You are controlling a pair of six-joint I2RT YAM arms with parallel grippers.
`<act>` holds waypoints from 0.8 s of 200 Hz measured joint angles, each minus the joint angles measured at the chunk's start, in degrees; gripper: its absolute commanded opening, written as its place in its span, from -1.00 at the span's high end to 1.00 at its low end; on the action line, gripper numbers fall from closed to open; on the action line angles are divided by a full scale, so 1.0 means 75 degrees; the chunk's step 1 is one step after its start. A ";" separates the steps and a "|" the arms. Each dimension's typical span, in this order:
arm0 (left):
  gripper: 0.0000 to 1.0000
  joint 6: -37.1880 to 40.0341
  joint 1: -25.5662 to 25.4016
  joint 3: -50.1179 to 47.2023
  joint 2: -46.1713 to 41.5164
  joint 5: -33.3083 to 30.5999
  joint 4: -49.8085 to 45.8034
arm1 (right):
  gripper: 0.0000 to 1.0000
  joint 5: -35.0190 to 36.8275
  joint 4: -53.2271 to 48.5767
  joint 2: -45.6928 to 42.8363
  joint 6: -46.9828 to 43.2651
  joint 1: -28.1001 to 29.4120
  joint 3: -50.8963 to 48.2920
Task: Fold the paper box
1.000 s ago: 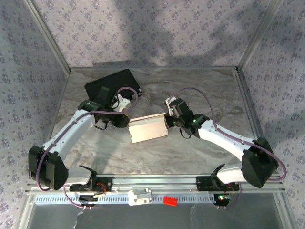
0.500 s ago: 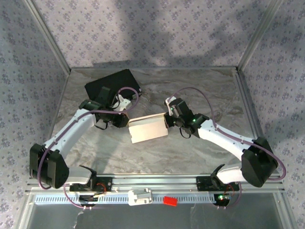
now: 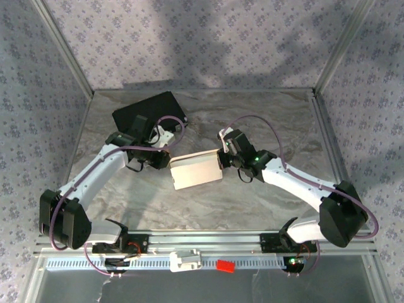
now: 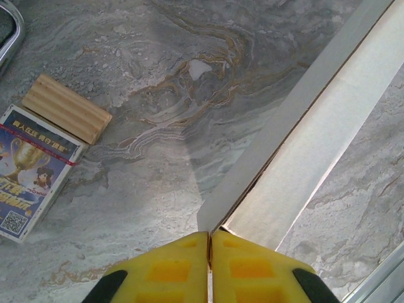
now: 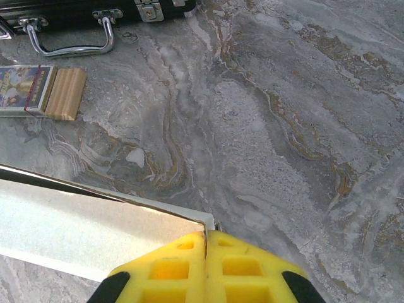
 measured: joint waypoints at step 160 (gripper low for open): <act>1.00 -0.3191 -0.0329 0.1303 0.1005 -0.0347 -0.0965 | 1.00 0.0997 -0.0181 0.0000 0.0504 0.0338 0.0015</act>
